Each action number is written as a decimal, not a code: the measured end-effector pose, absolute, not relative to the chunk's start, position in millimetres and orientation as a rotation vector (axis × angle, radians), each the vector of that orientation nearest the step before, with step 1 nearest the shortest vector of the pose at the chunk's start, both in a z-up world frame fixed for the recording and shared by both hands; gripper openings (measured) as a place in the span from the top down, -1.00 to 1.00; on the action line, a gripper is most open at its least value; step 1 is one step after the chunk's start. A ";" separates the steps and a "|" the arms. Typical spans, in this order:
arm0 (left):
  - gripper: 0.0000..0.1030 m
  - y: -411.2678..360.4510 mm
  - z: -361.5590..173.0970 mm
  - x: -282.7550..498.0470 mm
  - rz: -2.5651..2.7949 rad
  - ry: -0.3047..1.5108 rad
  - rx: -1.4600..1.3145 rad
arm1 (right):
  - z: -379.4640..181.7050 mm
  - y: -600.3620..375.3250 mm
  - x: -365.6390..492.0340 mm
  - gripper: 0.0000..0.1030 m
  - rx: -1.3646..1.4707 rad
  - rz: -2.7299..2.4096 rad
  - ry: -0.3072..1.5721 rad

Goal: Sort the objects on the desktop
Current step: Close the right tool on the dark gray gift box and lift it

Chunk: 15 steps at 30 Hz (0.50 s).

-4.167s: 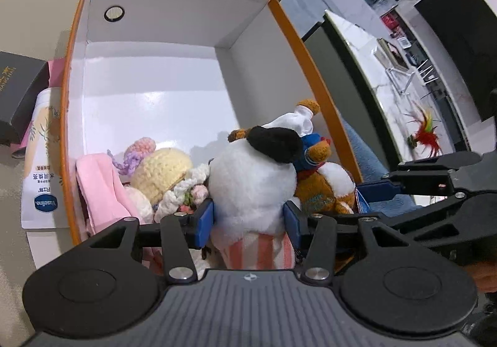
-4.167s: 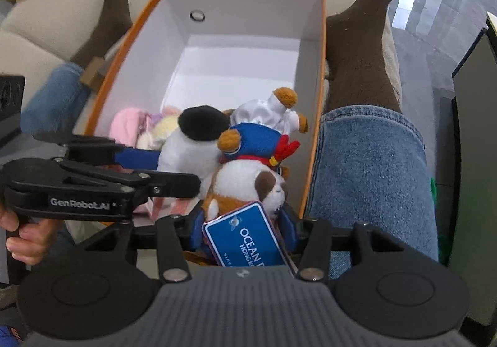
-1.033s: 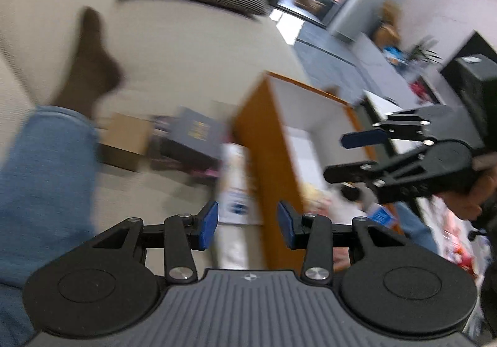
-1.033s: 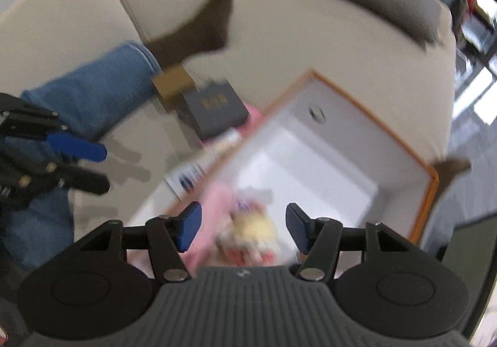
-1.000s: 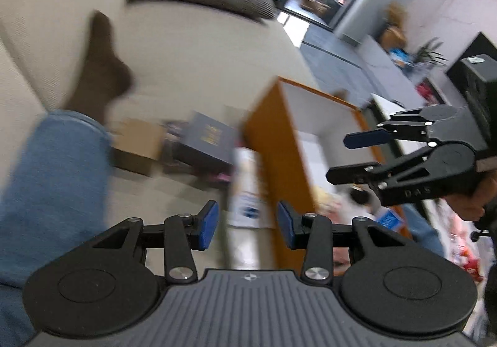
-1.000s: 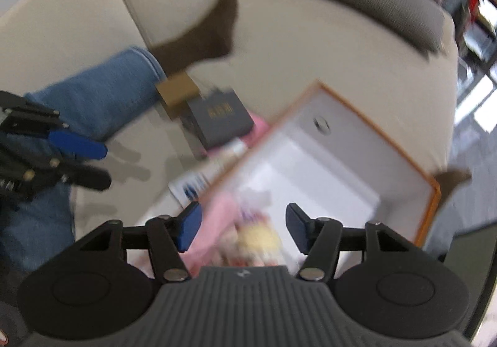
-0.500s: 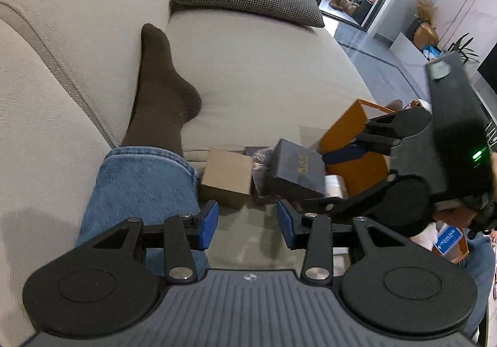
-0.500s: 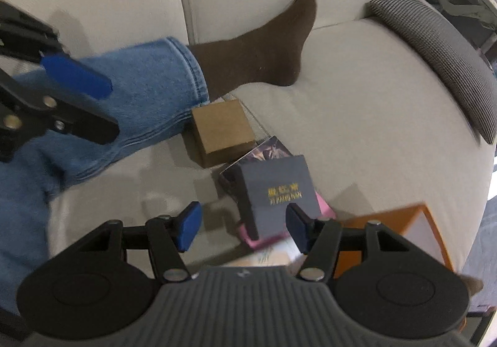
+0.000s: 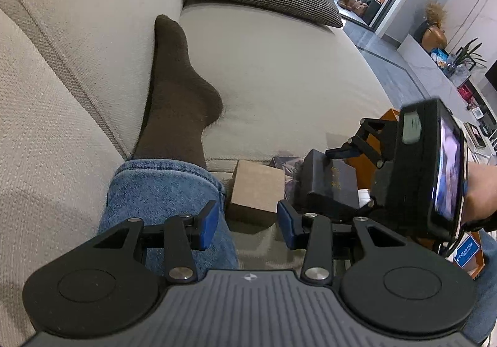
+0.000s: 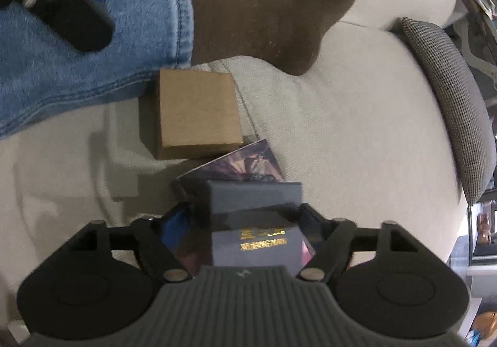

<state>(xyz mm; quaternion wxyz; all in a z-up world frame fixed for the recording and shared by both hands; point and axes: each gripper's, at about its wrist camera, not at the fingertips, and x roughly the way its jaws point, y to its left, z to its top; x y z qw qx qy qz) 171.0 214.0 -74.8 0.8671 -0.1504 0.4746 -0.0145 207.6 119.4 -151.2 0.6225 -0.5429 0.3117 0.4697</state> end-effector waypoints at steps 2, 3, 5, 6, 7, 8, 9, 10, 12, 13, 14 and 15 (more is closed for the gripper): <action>0.08 216.1 -76.5 171.7 -0.026 0.996 -0.318 | -155.4 118.0 203.9 -0.59 -1.290 1.081 0.683; 0.08 217.0 -77.0 171.8 -0.024 0.996 -0.320 | -157.1 117.8 201.8 -0.59 -1.311 1.083 0.665; 0.08 217.9 -77.6 170.8 -0.024 0.996 -0.324 | -158.8 114.7 198.4 -0.59 -1.343 1.084 0.640; 0.08 218.3 -77.5 170.1 -0.028 0.995 -0.327 | -158.9 112.7 197.6 -0.59 -1.359 1.080 0.633; 0.08 218.6 -77.9 170.2 -0.031 0.996 -0.330 | -159.2 110.4 197.3 -0.59 -1.372 1.078 0.626; 0.08 218.7 -77.9 170.0 -0.033 0.997 -0.331 | -159.2 108.0 197.3 -0.59 -1.377 1.080 0.619; 0.08 219.2 -78.3 170.4 -0.032 0.998 -0.330 | -158.7 105.6 197.7 -0.58 -1.377 1.085 0.613; 0.08 219.1 -78.7 170.5 -0.030 0.998 -0.327 | -156.9 103.8 198.6 -0.56 -1.369 1.092 0.612; 0.08 219.0 -79.5 170.2 -0.031 1.000 -0.325 | -151.9 102.4 201.6 -0.50 -1.341 1.095 0.636; 0.08 218.6 -80.2 170.3 -0.033 1.003 -0.325 | -148.9 101.6 203.4 -0.43 -1.327 1.099 0.650; 0.08 217.9 -80.7 170.6 -0.033 1.006 -0.322 | -145.2 100.9 205.8 -0.39 -1.309 1.106 0.667; 0.08 216.8 -81.2 171.1 -0.032 1.010 -0.318 | -139.8 99.5 208.8 -0.32 -1.283 1.114 0.686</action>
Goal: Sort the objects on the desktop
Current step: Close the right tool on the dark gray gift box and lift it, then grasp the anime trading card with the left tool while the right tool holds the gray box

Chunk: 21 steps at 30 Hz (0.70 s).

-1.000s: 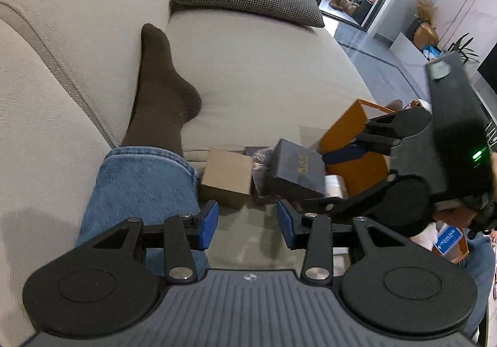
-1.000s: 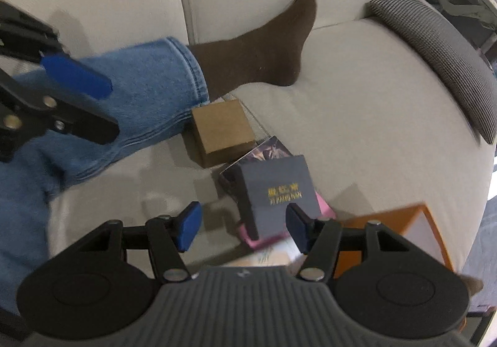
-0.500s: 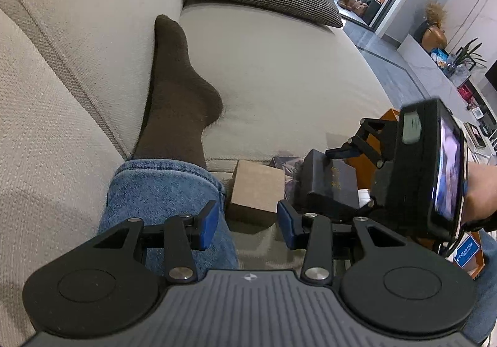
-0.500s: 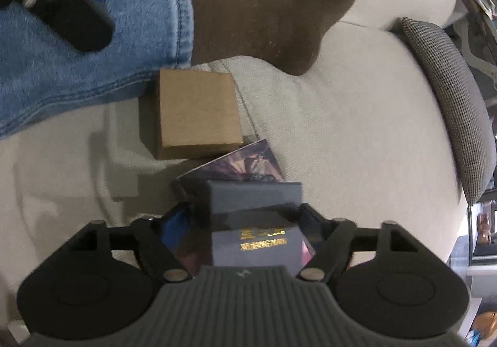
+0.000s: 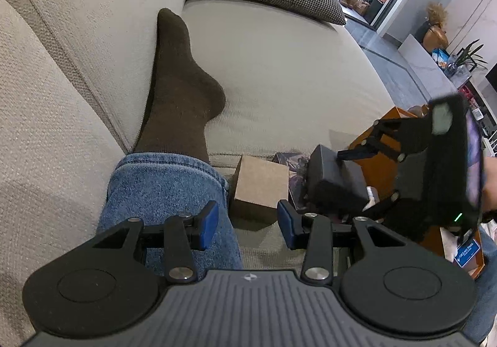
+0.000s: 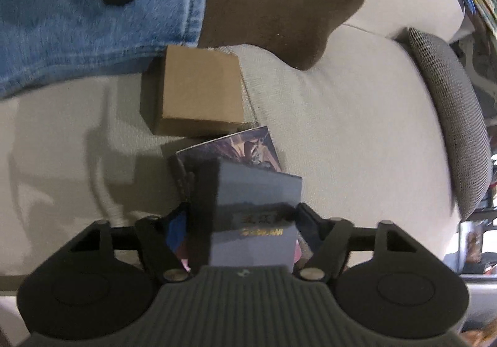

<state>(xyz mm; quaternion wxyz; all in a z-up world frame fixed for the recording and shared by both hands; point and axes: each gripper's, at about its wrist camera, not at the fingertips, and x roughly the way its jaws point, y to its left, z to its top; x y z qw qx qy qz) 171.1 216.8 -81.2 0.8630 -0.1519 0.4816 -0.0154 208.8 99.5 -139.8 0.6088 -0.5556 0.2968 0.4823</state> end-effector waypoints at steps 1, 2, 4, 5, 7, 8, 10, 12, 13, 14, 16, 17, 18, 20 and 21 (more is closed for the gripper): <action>0.08 215.2 -81.7 171.9 -0.032 1.012 -0.315 | -134.1 97.9 212.2 -0.21 -1.256 1.119 0.708; 0.08 213.3 -82.0 173.2 -0.034 1.015 -0.310 | -128.9 96.1 216.6 -0.17 -1.227 1.121 0.722; 0.08 209.0 -82.2 175.7 -0.040 1.019 -0.303 | -117.5 94.3 226.3 -0.06 -1.158 1.120 0.768; 0.08 206.5 -82.0 177.0 -0.045 1.020 -0.299 | -113.0 92.6 232.0 -0.04 -1.123 1.117 0.791; 0.08 201.6 -82.0 179.6 -0.057 1.025 -0.291 | -102.6 88.3 242.6 0.05 -1.038 1.115 0.848; 0.08 198.7 -82.1 181.8 -0.063 1.029 -0.284 | -99.1 88.2 248.6 0.09 -0.994 1.117 0.876; 0.08 193.5 -82.6 186.0 -0.071 1.035 -0.277 | -87.9 86.3 261.5 0.19 -0.887 1.120 0.941; 0.08 188.1 -84.0 191.8 -0.088 1.045 -0.287 | -80.8 84.3 277.2 0.23 -0.789 1.102 1.007; 0.08 185.2 -85.1 194.5 -0.101 1.050 -0.299 | -79.5 83.1 284.4 0.24 -0.747 1.084 1.037; 0.08 181.5 -86.5 197.8 -0.119 1.057 -0.312 | -79.6 82.5 293.1 0.24 -0.710 1.060 1.066; 0.08 174.7 -91.0 202.6 -0.138 1.068 -0.319 | -78.8 80.4 306.0 0.24 -0.644 1.024 1.117; 0.08 170.3 -93.5 206.3 -0.143 1.077 -0.320 | -80.7 79.8 313.2 0.23 -0.608 1.013 1.141; 0.08 167.2 -95.9 209.2 -0.145 1.084 -0.322 | -80.9 78.4 318.4 0.23 -0.582 1.002 1.159; 0.08 160.8 -101.4 215.9 -0.148 1.101 -0.329 | -81.5 77.3 322.4 0.23 -0.574 0.988 1.170; 0.08 158.6 -104.3 218.7 -0.141 1.109 -0.332 | -83.5 78.2 323.4 0.25 -0.585 0.974 1.174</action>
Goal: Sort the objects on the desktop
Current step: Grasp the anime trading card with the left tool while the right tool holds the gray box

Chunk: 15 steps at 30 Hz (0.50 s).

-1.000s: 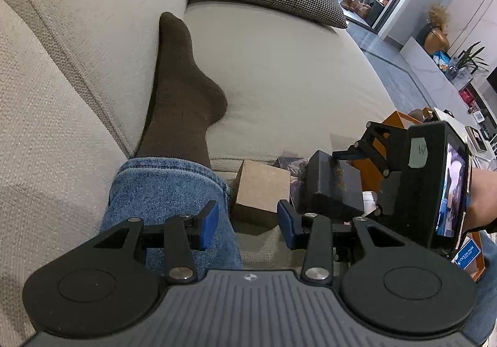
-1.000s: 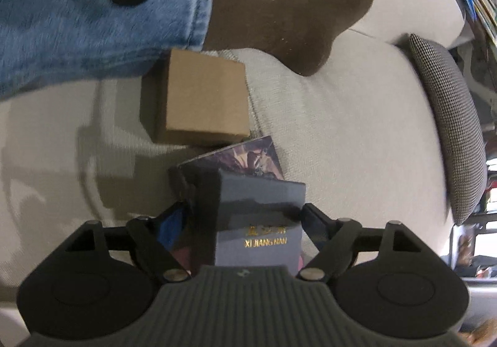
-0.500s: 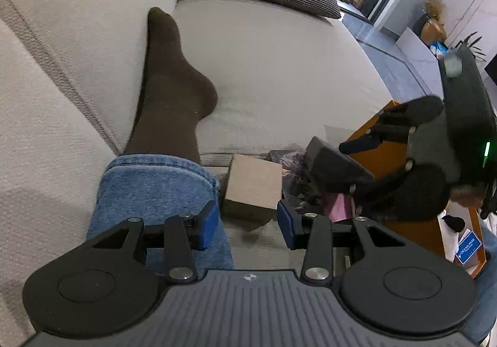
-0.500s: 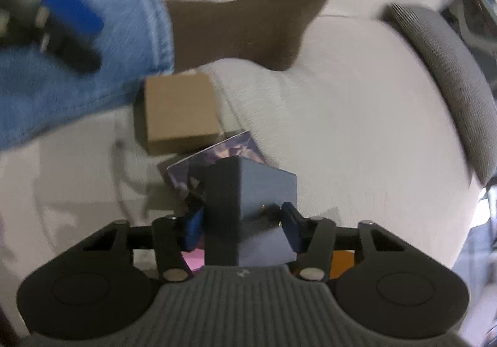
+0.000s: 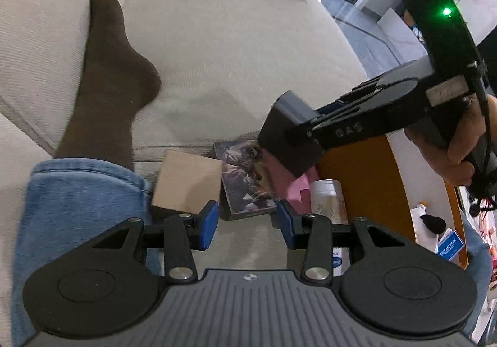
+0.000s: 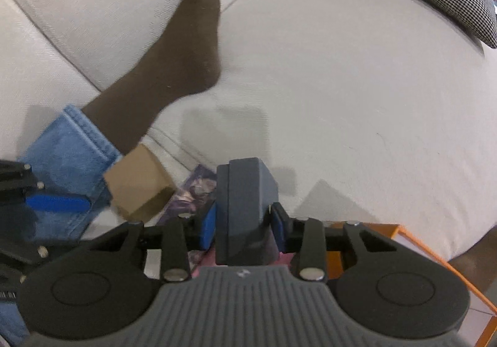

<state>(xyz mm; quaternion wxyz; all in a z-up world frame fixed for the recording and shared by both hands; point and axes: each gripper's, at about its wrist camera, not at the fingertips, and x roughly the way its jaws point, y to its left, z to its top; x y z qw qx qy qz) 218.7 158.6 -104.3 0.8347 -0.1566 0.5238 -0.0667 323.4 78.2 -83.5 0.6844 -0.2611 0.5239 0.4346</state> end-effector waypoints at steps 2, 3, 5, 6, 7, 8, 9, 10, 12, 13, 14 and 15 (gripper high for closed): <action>0.08 154.9 -109.8 224.6 -0.124 1.124 -0.347 | -95.0 81.9 324.4 0.31 -0.634 0.932 1.178; 0.08 153.3 -112.1 226.8 -0.115 1.132 -0.354 | -96.5 81.5 323.7 0.31 -0.636 0.933 1.176; 0.08 149.3 -117.5 231.7 -0.089 1.148 -0.359 | -92.3 76.7 327.3 0.31 -0.606 0.940 1.166; 0.08 148.2 -119.4 234.0 -0.079 1.156 -0.359 | -89.1 74.0 327.1 0.32 -0.582 0.945 1.163; 0.08 145.7 -122.2 236.3 -0.069 1.165 -0.360 | -85.6 70.7 327.1 0.32 -0.557 0.958 1.162; 0.05 143.3 -125.2 238.9 -0.056 1.178 -0.363 | -80.7 66.9 326.7 0.32 -0.535 0.974 1.160; 0.03 140.5 -127.6 241.4 -0.042 1.188 -0.363 | -76.3 64.1 325.2 0.32 -0.523 0.987 1.152; 0.02 137.7 -129.8 243.5 -0.028 1.196 -0.361 | -71.4 60.9 323.5 0.32 -0.520 0.997 1.139; -0.08 133.9 -133.0 248.6 0.001 1.199 -0.371 | -62.3 54.6 319.6 0.32 -0.512 1.015 1.115; -0.10 132.3 -135.2 251.0 0.014 1.202 -0.380 | -58.4 51.6 318.4 0.32 -0.506 1.024 1.108; -0.14 130.8 -137.7 253.4 0.024 1.208 -0.385 | -54.9 48.9 316.9 0.32 -0.499 1.033 1.099; -0.17 129.2 -140.6 255.7 0.032 1.215 -0.387 | -50.8 45.8 315.3 0.32 -0.493 1.041 1.091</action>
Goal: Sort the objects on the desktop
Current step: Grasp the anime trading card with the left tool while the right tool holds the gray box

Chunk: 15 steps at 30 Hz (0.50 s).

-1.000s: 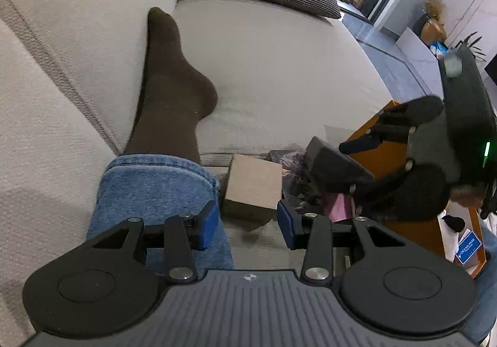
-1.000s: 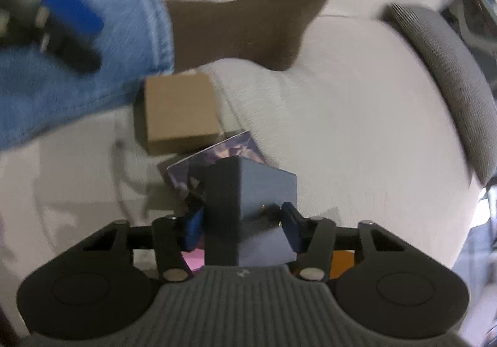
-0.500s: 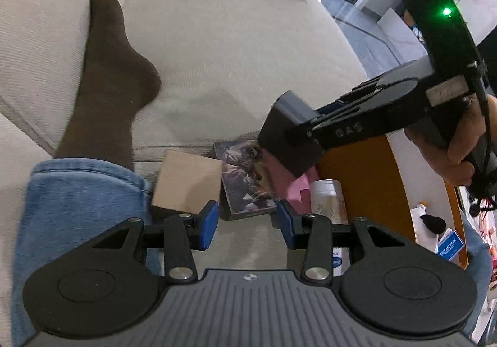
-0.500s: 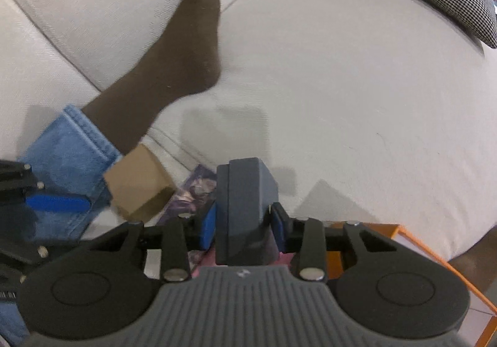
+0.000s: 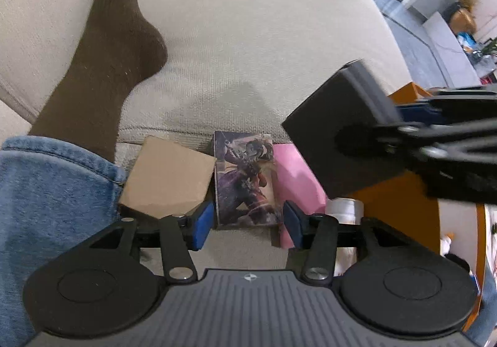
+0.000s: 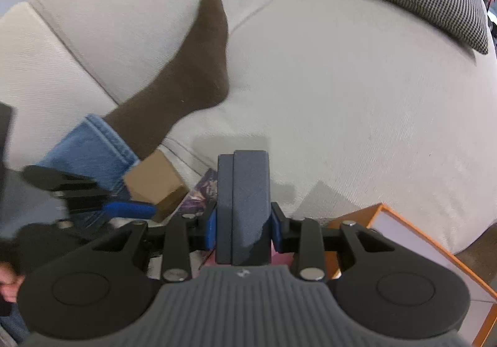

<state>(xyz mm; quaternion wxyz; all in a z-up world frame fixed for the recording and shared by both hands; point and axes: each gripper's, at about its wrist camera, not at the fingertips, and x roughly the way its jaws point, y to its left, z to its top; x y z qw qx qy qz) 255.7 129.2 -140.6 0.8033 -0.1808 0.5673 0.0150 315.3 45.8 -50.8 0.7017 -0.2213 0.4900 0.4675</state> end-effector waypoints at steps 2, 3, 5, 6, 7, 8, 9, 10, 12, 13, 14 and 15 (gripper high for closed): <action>-0.18 125.8 -146.8 260.5 0.060 1.230 -0.388 | -43.7 41.3 311.9 0.32 -0.484 1.054 1.070; -0.20 124.3 -149.5 263.4 0.068 1.236 -0.389 | -40.5 38.6 311.3 0.32 -0.479 1.056 1.057; -0.28 122.5 -154.1 267.3 0.084 1.241 -0.399 | -30.4 32.1 311.0 0.32 -0.466 1.056 1.028; -0.32 121.4 -154.8 269.1 0.092 1.241 -0.401 | -26.0 28.4 311.5 0.32 -0.455 1.055 1.015; -0.34 120.3 -154.9 270.2 0.098 1.241 -0.401 | -23.0 24.9 312.0 0.32 -0.439 1.051 1.003; -0.41 118.6 -155.1 272.0 0.104 1.241 -0.399 | -18.1 20.0 312.8 0.32 -0.422 1.048 0.993; -0.48 116.3 -155.8 273.9 0.111 1.243 -0.392 | -14.5 16.0 313.2 0.32 -0.403 1.045 0.981; -0.52 113.6 -156.9 275.7 0.117 1.247 -0.382 | -10.1 11.2 313.7 0.32 -0.384 1.043 0.968; -0.59 106.6 -158.2 280.0 0.133 1.252 -0.348 | -1.3 2.0 315.4 0.32 -0.354 1.034 0.945; -0.59 103.8 -159.5 281.1 0.139 1.254 -0.329 | 2.3 -2.6 316.7 0.32 -0.338 1.029 0.934; -0.59 100.8 -161.3 282.6 0.144 1.256 -0.304 | 6.1 -7.5 317.4 0.32 -0.325 1.024 0.923; -0.59 99.4 -162.9 284.0 0.146 1.258 -0.287 | 11.0 -13.9 318.5 0.32 -0.312 1.018 0.912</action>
